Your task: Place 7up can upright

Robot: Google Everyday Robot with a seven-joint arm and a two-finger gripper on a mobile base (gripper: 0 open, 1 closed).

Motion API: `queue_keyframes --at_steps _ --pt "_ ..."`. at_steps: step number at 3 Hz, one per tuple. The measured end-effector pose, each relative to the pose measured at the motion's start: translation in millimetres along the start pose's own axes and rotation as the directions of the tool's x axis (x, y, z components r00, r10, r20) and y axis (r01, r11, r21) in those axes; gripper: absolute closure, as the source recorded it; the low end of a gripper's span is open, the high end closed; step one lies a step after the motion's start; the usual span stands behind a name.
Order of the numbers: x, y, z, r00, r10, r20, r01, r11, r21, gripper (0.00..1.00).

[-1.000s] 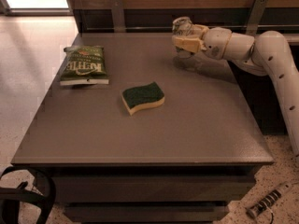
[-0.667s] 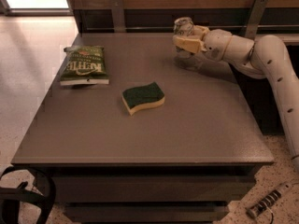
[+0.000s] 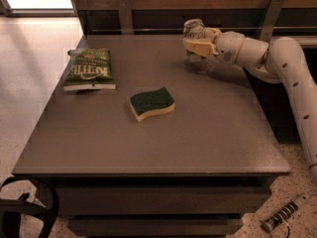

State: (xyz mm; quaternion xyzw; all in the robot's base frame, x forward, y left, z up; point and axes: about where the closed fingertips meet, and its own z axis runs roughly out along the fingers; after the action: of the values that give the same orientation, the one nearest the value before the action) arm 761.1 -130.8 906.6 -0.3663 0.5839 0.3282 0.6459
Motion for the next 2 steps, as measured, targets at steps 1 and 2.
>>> queue_keyframes --at_steps 1,2 --pt "4.8 -0.8 0.8 1.0 0.007 -0.004 -0.007 1.0 0.0 1.0" --pt "10.5 -2.9 -1.1 1.0 0.022 0.01 -0.023 0.9997 0.006 1.0"
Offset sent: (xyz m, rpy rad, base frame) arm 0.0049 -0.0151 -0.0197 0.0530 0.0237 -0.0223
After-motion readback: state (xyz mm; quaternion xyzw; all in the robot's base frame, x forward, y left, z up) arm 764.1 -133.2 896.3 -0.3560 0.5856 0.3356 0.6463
